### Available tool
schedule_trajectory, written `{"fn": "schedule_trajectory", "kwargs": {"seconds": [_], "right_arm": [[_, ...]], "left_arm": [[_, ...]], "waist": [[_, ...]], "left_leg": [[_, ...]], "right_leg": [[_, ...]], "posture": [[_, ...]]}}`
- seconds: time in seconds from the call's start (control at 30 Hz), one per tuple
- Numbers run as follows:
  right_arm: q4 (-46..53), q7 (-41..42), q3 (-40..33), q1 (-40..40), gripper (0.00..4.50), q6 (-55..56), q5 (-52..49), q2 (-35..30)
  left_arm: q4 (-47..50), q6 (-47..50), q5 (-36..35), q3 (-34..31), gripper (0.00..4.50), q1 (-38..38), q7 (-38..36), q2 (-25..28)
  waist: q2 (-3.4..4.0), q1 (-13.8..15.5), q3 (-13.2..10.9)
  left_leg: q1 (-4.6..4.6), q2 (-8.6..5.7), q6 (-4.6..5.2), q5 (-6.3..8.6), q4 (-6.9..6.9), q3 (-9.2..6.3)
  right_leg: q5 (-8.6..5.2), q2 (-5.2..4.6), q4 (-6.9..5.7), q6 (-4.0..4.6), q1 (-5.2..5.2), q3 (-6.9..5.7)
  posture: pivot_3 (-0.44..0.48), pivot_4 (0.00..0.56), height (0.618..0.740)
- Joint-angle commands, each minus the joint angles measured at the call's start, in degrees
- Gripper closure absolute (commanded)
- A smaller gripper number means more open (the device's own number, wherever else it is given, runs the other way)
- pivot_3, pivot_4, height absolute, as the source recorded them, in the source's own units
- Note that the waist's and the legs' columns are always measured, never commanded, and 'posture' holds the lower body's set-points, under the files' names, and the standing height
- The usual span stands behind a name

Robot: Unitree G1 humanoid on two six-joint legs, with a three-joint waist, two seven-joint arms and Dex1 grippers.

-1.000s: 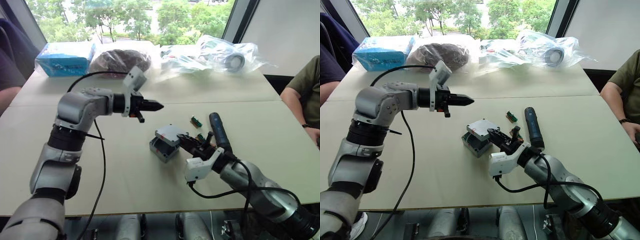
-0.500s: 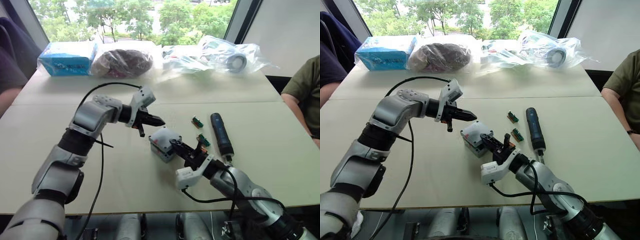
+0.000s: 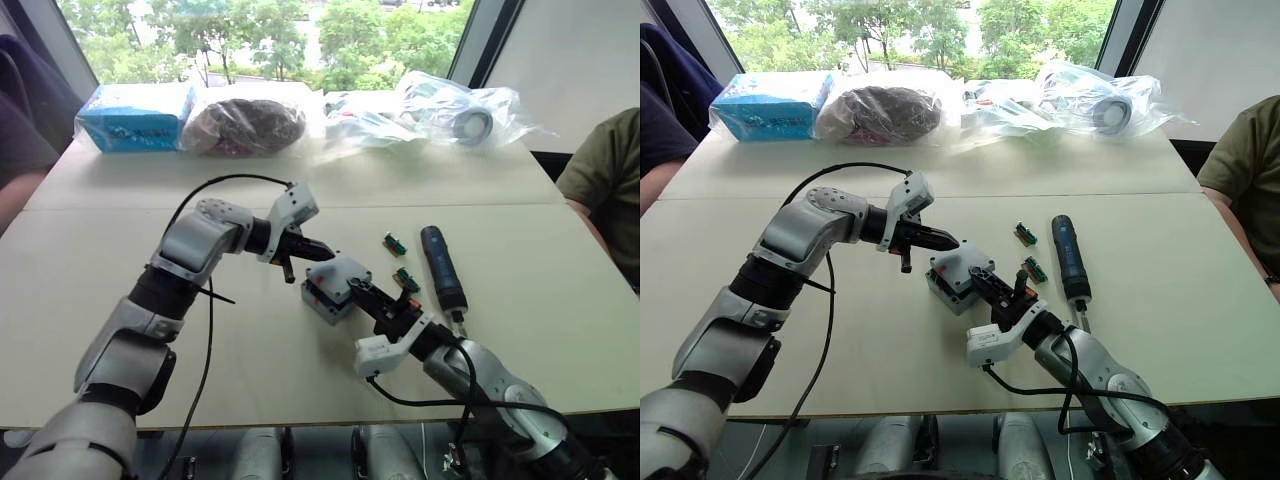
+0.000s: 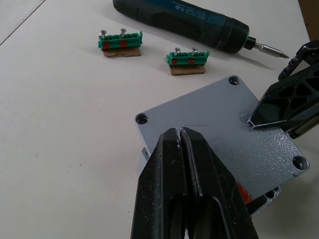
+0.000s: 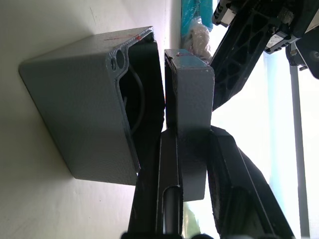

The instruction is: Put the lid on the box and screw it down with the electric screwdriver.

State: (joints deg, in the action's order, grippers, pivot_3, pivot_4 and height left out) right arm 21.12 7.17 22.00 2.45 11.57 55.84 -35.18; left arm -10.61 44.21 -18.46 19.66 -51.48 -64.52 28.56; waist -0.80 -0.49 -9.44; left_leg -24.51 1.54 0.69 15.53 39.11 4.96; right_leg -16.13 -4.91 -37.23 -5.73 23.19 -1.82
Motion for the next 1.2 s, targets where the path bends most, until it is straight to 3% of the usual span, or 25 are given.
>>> {"fn": "schedule_trajectory", "kwargs": {"seconds": [0.03,0.5,0.57,0.8,1.2], "right_arm": [[1.1,-0.3,-0.9,-0.4,4.36,1.3,0.4,0.5],[0.7,1.1,-0.4,-1.3,4.36,2.6,1.4,2.3],[0.6,1.2,-0.6,-1.4,3.34,2.3,1.2,2.7],[1.0,1.5,-1.1,-1.9,0.71,2.3,1.8,3.1],[4.0,3.1,-3.2,-3.4,0.71,2.4,0.5,3.1]], "left_arm": [[2.0,-0.2,0.2,-0.6,4.45,0.0,-0.2,-0.2],[5.0,-0.4,2.4,1.6,4.45,1.3,-0.9,0.5],[5.4,-2.3,4.2,3.4,4.5,2.0,-1.2,1.0],[5.6,-3.9,8.9,7.7,4.5,4.1,-0.5,1.2],[2.6,-6.5,15.9,11.5,4.5,8.6,3.8,0.1]], "waist": [[0.0,0.0,0.0],[0.0,0.1,0.0],[0.01,0.1,0.0],[-0.01,0.0,0.1],[-0.28,0.8,1.0]], "left_leg": [[0.0,0.0,0.0,0.0,0.0,0.0],[0.02,-0.01,0.0,0.0,0.02,-0.02],[0.03,-0.01,0.0,0.0,0.02,-0.02],[0.44,0.0,0.01,0.01,0.02,-0.04],[1.07,0.0,0.39,0.25,-0.04,-0.03]], "right_leg": [[0.0,0.0,0.0,0.0,0.0,0.0],[0.0,0.0,-0.02,0.0,-0.02,0.0],[0.0,0.0,-0.02,0.0,-0.03,0.0],[-0.01,0.01,0.0,0.02,-0.46,-0.03],[-0.07,0.0,0.09,0.07,-1.1,-0.01]], "posture": [[0.0,0.15,0.74],[0.0,0.15,0.74],[0.0,0.15,0.74],[0.0,0.15,0.74],[0.0,0.15,0.74]]}}
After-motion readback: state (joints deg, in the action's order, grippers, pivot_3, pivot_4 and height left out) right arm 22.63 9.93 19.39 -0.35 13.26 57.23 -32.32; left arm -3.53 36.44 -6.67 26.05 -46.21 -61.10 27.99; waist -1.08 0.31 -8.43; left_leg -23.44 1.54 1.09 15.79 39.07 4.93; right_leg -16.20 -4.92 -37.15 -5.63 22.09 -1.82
